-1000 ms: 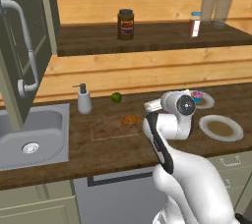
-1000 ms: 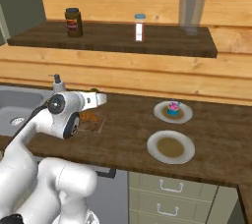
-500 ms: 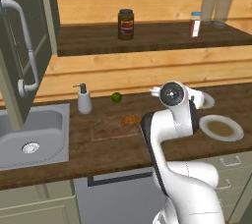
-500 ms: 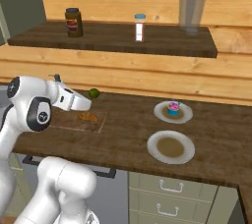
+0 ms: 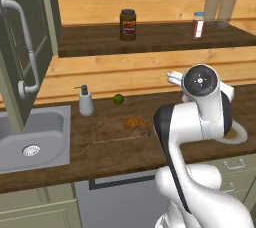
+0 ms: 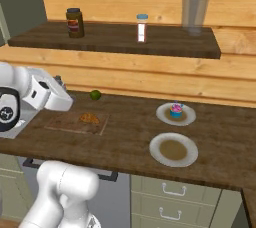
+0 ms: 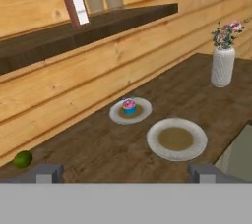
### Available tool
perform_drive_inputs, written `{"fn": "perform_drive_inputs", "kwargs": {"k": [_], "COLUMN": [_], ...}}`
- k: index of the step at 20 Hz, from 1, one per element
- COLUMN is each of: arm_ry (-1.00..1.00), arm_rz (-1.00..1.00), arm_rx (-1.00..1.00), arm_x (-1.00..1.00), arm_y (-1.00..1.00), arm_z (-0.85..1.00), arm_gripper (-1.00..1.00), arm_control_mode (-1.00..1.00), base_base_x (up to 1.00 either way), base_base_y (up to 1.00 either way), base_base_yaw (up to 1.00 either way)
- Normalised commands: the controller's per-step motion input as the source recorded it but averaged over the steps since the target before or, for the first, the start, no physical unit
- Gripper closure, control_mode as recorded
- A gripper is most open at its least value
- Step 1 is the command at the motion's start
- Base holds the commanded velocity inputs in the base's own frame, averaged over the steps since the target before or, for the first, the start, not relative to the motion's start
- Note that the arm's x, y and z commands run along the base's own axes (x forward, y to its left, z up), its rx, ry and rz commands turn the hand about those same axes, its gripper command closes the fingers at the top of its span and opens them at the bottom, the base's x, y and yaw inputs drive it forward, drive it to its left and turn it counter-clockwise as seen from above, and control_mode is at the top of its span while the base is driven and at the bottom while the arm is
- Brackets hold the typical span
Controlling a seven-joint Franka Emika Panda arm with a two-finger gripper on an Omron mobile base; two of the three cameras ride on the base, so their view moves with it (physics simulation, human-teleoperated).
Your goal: From the different types of pastries on the counter, select a croissant and place it on the cutting board. Then retrieve a jar of jam from the cabinet and place it alongside the croissant on the cutting board.
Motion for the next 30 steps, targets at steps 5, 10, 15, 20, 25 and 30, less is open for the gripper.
{"fn": "perform_drive_inputs", "kwargs": {"k": [5, 10, 15, 20, 25, 30], "arm_ry": [0.00, 0.00, 0.00, 0.00, 0.00, 0.00], "arm_rz": [0.22, 0.14, 0.02, 0.00, 0.00, 0.00], "arm_rx": [0.04, -0.02, -0.02, 0.00, 0.00, 0.00], "arm_x": [-0.41, -0.06, 0.00, 0.00, 0.00, 0.00], "arm_y": [0.15, 0.47, 0.07, 0.00, 0.00, 0.00], "arm_z": [0.14, 0.00, 0.00, 0.00, 0.00, 0.00], "arm_gripper": [-1.00, -1.00, -1.00, -1.00, -1.00, -1.00], "arm_control_mode": [-1.00, -1.00, 1.00, 1.00, 1.00, 1.00], "base_base_x": [0.00, 0.00, -0.19, -1.00, -1.00, -0.57], "base_base_y": [0.00, 0.00, 0.08, 0.02, 0.11, 0.74], "base_base_yaw": [0.00, 0.00, 0.00, 0.00, 0.00, 0.01]}}
